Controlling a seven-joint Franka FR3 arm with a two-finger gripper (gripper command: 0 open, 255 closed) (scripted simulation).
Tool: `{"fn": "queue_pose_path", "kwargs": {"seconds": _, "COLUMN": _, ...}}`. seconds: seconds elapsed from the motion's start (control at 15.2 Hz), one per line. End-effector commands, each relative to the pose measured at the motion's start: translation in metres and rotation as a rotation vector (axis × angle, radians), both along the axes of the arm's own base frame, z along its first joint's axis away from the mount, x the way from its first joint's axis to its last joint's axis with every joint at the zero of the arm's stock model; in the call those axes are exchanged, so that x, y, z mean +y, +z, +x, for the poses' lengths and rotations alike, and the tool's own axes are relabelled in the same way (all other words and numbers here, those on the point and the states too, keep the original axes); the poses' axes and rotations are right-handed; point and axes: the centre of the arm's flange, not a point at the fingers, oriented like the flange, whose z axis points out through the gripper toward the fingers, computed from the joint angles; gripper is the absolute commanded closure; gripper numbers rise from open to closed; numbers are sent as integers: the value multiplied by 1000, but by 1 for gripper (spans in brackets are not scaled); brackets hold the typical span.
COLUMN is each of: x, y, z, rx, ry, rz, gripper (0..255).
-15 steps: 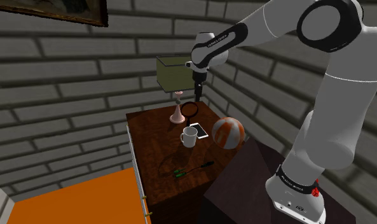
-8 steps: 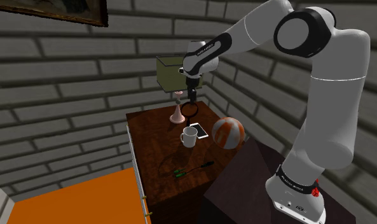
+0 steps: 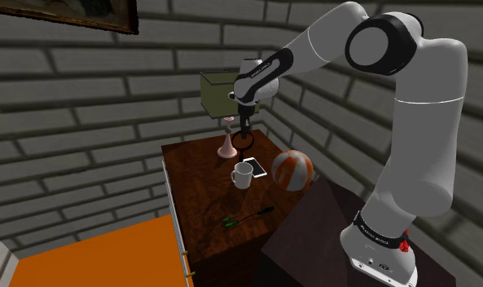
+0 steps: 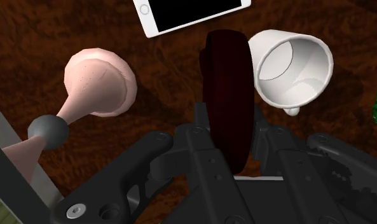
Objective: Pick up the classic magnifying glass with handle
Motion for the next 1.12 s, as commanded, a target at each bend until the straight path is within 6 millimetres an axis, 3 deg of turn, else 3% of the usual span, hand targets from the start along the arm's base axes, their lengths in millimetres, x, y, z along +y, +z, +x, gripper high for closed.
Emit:
{"fn": "queue_pose_path", "kwargs": {"seconds": 0.0, "x": -1, "y": -1, "z": 0, "rx": 3, "ry": -1, "rz": 0, "gripper": 255}}
{"fn": "queue_pose_path", "kwargs": {"seconds": 0.4, "x": 0, "y": -2, "z": -1, "rx": 3, "ry": -1, "rz": 0, "gripper": 255}}
{"fn": "queue_pose_path", "kwargs": {"seconds": 1.06, "x": 0, "y": 50, "z": -1, "rx": 3, "ry": -1, "rz": 0, "gripper": 255}}
